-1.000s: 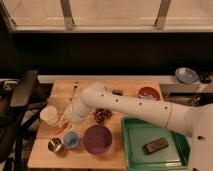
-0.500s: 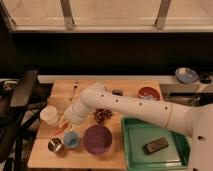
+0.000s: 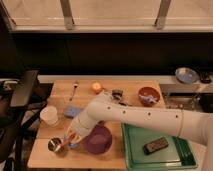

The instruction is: Place pepper in plastic cup

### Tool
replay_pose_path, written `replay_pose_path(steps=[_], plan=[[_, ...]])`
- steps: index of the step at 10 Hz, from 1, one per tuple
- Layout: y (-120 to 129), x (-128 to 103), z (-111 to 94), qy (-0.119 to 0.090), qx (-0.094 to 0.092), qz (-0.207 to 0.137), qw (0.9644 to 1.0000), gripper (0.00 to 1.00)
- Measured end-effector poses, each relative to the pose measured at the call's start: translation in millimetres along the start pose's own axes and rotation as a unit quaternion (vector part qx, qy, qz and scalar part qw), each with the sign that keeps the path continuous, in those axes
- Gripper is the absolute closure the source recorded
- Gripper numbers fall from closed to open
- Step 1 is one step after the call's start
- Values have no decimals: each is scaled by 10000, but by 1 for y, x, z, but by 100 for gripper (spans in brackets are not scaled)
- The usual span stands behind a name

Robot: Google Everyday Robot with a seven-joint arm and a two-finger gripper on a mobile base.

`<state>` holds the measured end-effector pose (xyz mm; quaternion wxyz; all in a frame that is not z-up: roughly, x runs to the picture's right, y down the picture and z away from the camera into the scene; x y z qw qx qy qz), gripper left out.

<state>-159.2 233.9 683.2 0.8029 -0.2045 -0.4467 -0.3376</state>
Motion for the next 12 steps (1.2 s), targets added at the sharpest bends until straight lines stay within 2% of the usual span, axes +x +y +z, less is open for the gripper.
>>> replay_pose_path(steps=[3, 11, 12], plan=[[8, 5, 2, 76, -33, 94, 9999, 100], [-5, -8, 11, 59, -1, -113, 9999, 100], [-7, -9, 16, 33, -35, -142, 9999, 95]])
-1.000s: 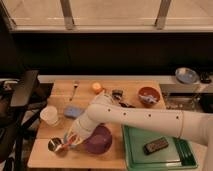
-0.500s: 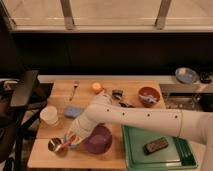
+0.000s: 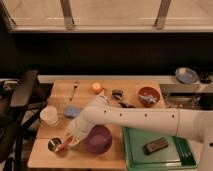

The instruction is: Place pepper in plastic cup

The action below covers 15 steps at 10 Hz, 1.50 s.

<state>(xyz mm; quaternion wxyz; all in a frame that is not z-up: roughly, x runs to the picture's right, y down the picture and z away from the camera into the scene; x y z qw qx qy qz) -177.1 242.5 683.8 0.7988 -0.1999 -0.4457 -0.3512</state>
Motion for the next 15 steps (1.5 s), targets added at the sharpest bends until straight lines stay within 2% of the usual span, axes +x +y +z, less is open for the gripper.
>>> replay_pose_path(steps=[2, 4, 6, 7, 12, 15], plan=[[-2, -3, 8, -62, -73, -40, 9999, 78], [0, -2, 15, -111, -139, -41, 9998, 55], [1, -2, 16, -111, -153, -46, 9998, 39], [2, -2, 15, -95, -151, -52, 9998, 36], [1, -3, 10, -51, -138, -67, 9999, 36], [0, -1, -5, 122, -86, -54, 9999, 36]])
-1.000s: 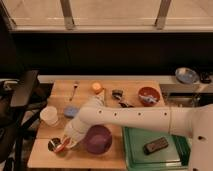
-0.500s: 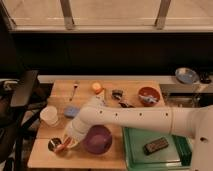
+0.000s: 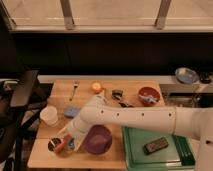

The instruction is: Place pepper in plastic cup

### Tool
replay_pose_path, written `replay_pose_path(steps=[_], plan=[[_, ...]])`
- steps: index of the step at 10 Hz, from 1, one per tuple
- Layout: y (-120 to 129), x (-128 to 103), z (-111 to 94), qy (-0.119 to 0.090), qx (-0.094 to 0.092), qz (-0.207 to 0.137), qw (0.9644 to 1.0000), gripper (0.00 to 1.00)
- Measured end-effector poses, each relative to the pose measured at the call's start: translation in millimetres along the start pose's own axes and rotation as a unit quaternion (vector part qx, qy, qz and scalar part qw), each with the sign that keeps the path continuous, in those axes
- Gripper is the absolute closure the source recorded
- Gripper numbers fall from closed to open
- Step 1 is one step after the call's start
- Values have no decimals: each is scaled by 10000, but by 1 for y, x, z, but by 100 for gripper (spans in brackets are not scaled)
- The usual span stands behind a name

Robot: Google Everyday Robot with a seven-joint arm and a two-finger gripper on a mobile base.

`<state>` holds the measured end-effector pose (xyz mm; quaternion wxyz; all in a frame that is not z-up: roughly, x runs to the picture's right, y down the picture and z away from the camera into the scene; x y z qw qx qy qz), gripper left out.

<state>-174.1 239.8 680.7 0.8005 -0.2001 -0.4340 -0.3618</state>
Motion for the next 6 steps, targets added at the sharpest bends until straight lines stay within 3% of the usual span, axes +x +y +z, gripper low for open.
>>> replay_pose_path(steps=[3, 6], plan=[[-1, 16, -41, 357, 124, 150, 9992, 36], [-1, 15, -41, 353, 129, 143, 9992, 36]])
